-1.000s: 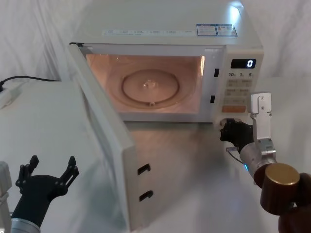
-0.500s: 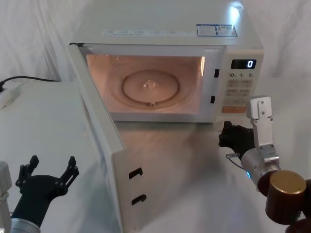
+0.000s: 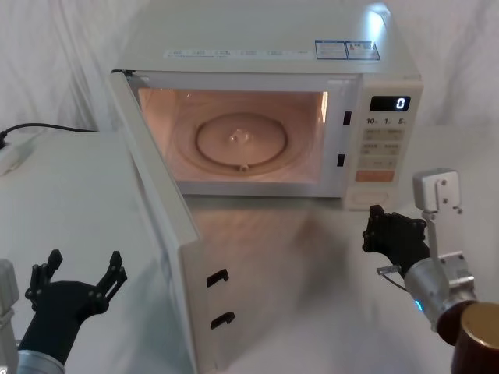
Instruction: Press the button to open the microwave door with one hand; close the microwave door with the other hand.
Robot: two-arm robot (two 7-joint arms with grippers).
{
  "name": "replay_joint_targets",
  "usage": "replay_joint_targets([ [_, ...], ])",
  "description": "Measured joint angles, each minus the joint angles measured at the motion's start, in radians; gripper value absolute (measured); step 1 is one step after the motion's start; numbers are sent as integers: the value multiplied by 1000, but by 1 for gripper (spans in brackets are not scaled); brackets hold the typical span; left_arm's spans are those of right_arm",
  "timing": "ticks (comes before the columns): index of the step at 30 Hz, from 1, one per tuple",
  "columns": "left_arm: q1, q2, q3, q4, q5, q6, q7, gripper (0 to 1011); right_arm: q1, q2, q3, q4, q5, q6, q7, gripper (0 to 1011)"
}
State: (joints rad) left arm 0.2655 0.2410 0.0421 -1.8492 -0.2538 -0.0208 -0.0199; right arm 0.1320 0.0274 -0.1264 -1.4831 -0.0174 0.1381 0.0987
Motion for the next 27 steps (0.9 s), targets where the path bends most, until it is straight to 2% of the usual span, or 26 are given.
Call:
replay_joint_targets([
  [6,0,0,0,0,0,0,0,1001,-89,23,23,-100,23,-13,6,0],
  [14,0,0,0,0,0,0,0,1001,-147,45,63,-154,56,-58,7,11],
  [17,0,0,0,0,0,0,0,1001,-155,48,77,-160,64,-70,2,68],
  [19,0,0,0,0,0,0,0,1001,-158,50,81,-161,66,-75,0,147],
  [21,0,0,0,0,0,0,0,1001,-159,50,84,-161,68,-80,-3,173],
  [24,0,0,0,0,0,0,0,1001,-161,52,89,-160,71,-87,-6,292],
  [26,0,0,0,0,0,0,0,1001,-162,53,91,-156,72,-90,-7,332],
  [27,0,0,0,0,0,0,0,1001,-162,54,91,-155,72,-91,-8,389],
])
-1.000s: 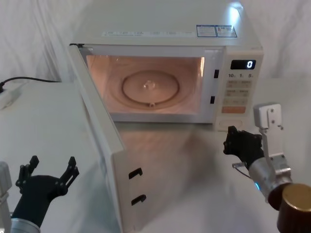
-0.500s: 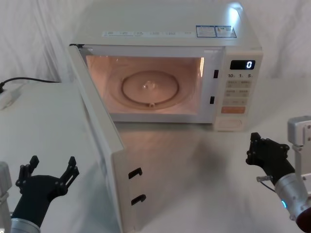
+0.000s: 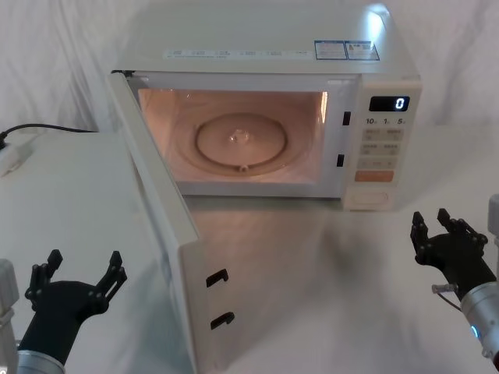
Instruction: Press the button to open the microwave door with one hand; close the microwave door with the other hand.
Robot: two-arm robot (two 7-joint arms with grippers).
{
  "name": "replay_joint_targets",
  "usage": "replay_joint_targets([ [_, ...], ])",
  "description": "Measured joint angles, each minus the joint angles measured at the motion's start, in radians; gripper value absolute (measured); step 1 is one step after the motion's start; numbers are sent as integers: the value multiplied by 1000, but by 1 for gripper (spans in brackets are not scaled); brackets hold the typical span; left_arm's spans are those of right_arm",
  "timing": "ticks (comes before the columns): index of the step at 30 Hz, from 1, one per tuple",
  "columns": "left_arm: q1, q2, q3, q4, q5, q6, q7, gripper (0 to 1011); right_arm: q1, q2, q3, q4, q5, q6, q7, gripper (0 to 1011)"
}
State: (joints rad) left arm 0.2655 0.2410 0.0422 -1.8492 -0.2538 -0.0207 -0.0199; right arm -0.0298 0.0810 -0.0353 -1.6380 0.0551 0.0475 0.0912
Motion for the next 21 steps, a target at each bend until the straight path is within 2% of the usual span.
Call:
replay_joint_targets([
  [4,0,0,0,0,0,0,0,1001,-1,1,3,6,1,-4,-2,469],
  [5,0,0,0,0,0,0,0,1001,-1,1,4,8,2,-5,-3,528],
  [7,0,0,0,0,0,0,0,1001,-1,2,6,10,3,-7,-4,558],
  [8,0,0,0,0,0,0,0,1001,-2,2,8,12,3,-10,-5,627],
  [21,0,0,0,0,0,0,0,1001,-8,4,25,23,6,-27,-13,994],
])
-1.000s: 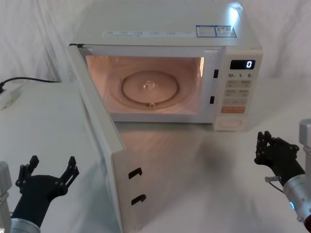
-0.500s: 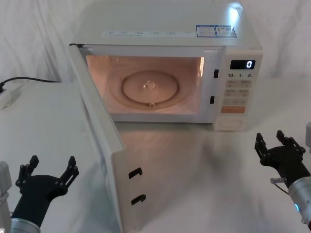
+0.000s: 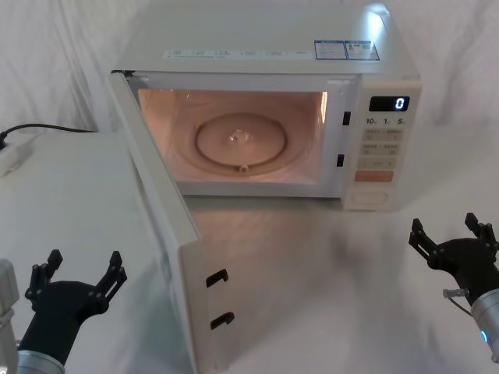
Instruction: Press the button to open the microwave door with one hand; close the microwave door with the other hand.
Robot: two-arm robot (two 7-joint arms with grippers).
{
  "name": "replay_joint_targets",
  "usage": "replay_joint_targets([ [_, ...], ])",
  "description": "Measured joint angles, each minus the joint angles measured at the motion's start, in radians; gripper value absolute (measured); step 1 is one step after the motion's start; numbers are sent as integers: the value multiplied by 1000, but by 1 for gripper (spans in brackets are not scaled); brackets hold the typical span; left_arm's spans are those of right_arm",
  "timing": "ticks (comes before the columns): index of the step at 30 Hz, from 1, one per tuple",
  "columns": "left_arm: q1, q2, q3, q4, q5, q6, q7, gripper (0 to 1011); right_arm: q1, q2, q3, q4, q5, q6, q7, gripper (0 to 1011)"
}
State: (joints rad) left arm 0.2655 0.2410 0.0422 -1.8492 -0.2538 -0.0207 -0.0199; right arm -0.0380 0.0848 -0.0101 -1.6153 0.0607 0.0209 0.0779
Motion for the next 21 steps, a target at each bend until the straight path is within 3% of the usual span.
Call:
replay_joint_targets([
  [21,0,0,0,0,0,0,0,1001,1,-1,1,4,-1,1,-1,1002],
])
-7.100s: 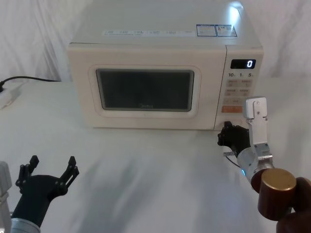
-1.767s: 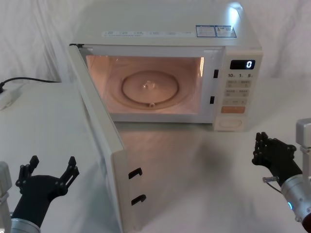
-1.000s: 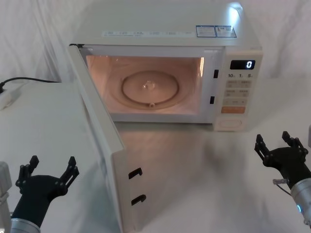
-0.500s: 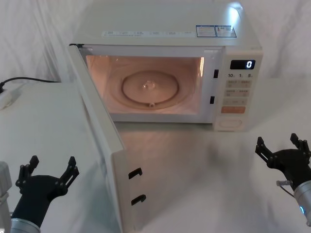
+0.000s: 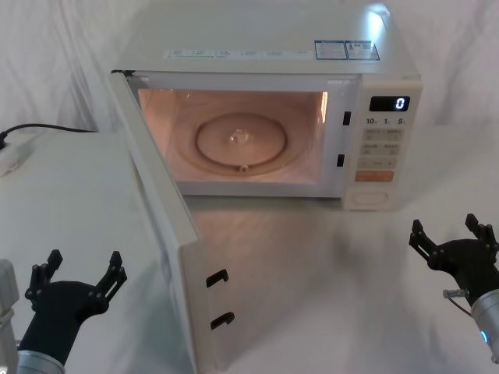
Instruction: Press the button to open the microwave door with one hand; close the microwave door with the other hand.
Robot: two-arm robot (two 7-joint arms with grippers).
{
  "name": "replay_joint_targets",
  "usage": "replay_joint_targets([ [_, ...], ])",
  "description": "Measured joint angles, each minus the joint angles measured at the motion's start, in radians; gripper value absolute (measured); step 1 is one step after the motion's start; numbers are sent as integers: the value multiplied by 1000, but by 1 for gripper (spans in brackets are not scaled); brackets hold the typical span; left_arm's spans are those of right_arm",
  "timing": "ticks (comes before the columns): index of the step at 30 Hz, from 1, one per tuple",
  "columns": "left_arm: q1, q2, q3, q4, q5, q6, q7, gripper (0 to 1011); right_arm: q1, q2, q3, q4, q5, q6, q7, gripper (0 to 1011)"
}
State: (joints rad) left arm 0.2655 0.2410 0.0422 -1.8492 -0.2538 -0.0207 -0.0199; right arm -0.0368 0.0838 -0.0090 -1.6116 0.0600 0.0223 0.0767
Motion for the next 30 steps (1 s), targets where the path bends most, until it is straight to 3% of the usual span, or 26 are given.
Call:
replay_joint_targets([
  [30,0,0,0,0,0,0,0,1001,0,0,-1,-1,0,0,1,1002],
])
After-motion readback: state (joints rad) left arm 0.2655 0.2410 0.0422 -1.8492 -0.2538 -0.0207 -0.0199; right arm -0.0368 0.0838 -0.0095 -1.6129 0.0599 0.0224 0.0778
